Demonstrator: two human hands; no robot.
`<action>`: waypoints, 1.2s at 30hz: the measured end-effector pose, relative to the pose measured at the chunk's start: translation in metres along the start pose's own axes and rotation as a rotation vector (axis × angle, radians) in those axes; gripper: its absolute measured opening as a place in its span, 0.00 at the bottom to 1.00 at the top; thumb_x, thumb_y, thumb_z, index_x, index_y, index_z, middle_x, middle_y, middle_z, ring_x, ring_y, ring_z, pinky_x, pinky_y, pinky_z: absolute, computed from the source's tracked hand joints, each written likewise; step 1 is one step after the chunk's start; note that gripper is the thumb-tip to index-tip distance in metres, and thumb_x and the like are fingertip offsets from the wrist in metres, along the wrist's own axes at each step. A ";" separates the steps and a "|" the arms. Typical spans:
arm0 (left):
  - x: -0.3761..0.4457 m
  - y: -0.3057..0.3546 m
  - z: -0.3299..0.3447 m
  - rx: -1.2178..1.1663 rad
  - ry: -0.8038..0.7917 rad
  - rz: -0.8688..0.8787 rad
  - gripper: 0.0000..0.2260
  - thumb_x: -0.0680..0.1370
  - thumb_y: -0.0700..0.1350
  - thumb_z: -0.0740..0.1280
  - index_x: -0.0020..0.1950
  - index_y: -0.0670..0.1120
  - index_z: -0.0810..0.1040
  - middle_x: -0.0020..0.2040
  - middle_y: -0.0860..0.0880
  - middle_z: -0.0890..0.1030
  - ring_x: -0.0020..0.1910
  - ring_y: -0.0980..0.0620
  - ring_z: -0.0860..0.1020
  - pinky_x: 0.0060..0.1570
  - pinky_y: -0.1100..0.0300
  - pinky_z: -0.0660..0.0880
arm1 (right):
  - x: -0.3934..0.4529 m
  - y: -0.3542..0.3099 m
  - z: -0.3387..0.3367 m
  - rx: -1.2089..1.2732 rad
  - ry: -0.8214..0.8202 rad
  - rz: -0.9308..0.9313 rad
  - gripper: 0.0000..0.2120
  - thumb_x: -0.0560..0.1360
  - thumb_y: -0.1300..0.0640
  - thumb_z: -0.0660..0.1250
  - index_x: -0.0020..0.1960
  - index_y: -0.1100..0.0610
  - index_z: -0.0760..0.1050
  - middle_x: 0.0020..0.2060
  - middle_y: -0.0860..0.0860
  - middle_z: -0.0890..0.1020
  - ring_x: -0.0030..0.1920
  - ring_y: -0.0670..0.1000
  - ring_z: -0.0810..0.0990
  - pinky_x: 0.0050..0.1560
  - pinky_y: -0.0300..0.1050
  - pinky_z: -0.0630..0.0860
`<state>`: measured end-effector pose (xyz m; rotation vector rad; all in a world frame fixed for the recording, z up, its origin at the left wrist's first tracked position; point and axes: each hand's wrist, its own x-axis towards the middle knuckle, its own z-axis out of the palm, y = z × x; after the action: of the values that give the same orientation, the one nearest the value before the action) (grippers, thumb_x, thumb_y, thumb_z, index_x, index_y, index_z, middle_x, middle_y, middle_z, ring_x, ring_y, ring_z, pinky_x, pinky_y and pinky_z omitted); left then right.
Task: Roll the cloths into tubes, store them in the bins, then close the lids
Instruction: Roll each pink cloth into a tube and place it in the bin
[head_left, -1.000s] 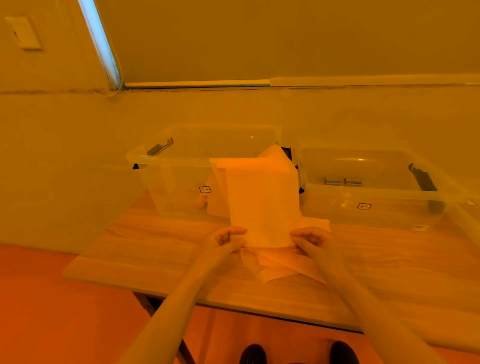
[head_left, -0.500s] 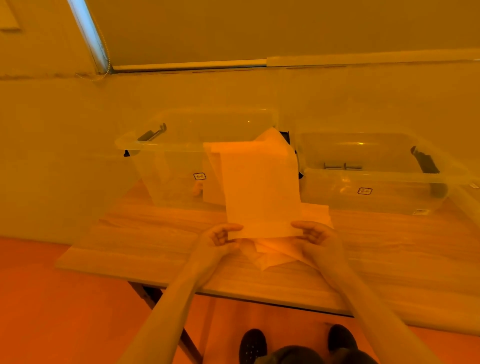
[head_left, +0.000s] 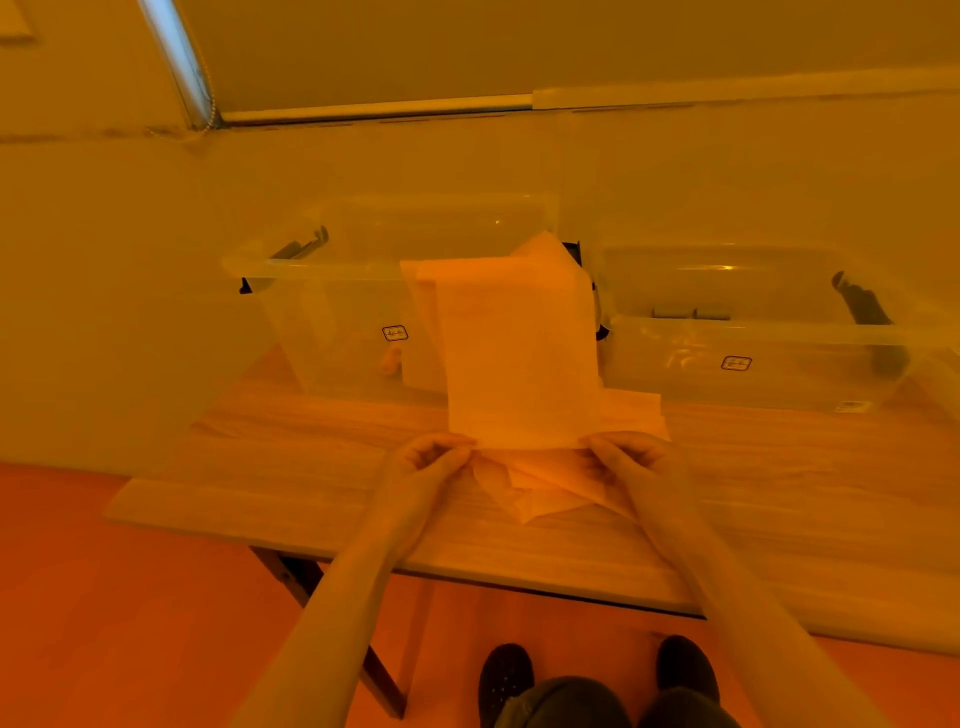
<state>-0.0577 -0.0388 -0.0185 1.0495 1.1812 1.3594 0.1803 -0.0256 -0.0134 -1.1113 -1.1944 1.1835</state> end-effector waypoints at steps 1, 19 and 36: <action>0.000 0.000 0.000 0.006 0.006 0.006 0.06 0.73 0.42 0.70 0.40 0.52 0.85 0.41 0.49 0.84 0.43 0.52 0.80 0.49 0.55 0.75 | 0.001 0.000 0.000 -0.002 -0.001 0.001 0.07 0.75 0.61 0.67 0.50 0.61 0.82 0.42 0.52 0.85 0.40 0.42 0.83 0.39 0.32 0.78; -0.007 0.002 0.002 0.145 0.109 0.092 0.08 0.76 0.42 0.69 0.37 0.47 0.80 0.33 0.52 0.81 0.36 0.55 0.77 0.43 0.57 0.72 | -0.005 -0.003 -0.002 -0.038 -0.053 0.037 0.11 0.69 0.68 0.73 0.47 0.54 0.81 0.50 0.51 0.84 0.50 0.49 0.83 0.43 0.39 0.80; -0.005 0.000 0.002 0.117 0.075 0.064 0.04 0.74 0.38 0.70 0.40 0.44 0.80 0.38 0.49 0.83 0.39 0.53 0.79 0.44 0.60 0.75 | -0.001 0.002 -0.001 -0.027 0.011 -0.009 0.05 0.75 0.63 0.68 0.49 0.64 0.80 0.41 0.56 0.83 0.39 0.47 0.81 0.39 0.34 0.78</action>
<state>-0.0553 -0.0439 -0.0181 1.1357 1.3048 1.4038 0.1812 -0.0260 -0.0156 -1.1302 -1.2087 1.1558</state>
